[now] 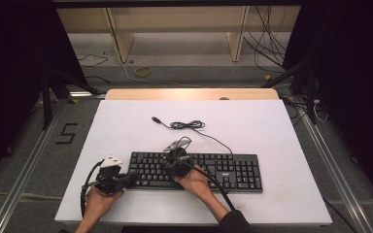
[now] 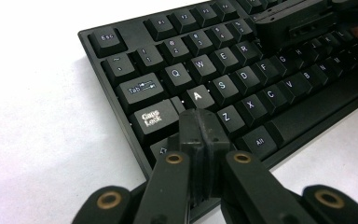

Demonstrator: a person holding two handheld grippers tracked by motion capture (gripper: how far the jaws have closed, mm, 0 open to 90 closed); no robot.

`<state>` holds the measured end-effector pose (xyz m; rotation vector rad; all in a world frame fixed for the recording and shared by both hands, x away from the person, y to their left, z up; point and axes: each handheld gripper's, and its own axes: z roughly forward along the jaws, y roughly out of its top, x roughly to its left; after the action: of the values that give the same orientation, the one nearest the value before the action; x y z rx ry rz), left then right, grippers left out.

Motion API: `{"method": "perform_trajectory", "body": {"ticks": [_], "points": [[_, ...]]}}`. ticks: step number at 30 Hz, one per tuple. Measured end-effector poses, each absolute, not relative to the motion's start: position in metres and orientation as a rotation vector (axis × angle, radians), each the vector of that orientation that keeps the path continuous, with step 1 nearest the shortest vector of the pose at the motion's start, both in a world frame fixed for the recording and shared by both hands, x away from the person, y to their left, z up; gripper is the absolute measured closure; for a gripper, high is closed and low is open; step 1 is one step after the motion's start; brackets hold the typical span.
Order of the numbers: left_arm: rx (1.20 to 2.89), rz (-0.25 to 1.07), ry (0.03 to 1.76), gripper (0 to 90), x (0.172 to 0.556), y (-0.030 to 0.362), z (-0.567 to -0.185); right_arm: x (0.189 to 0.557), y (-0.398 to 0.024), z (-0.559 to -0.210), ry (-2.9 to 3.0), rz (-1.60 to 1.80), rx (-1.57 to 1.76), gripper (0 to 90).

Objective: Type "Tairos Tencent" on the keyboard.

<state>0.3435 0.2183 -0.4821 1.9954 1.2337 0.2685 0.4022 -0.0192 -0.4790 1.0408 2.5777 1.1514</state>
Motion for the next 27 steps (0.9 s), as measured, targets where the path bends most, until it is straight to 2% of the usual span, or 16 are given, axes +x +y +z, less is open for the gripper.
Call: {"method": "perform_trajectory", "body": {"ticks": [5, 12, 20, 27], "points": [[1.970, 0.271, 1.230, 88.9, 0.343, 0.220, -0.480, 0.402, -0.025, -0.475, 2.566, 1.217, 1.072, 90.0], [1.917, 0.272, 1.189, 82.8, 0.340, 0.220, -0.474, 0.398, -0.035, -0.460, 2.519, 1.307, 1.058, 87.3], [1.875, 0.263, 1.158, 68.6, 0.341, 0.219, -0.470, 0.395, -0.049, -0.456, 2.494, 1.363, 1.057, 70.9], [1.843, 0.266, 1.150, 52.9, 0.343, 0.215, -0.468, 0.393, -0.063, -0.450, 2.463, 1.419, 1.060, 50.9]]}}
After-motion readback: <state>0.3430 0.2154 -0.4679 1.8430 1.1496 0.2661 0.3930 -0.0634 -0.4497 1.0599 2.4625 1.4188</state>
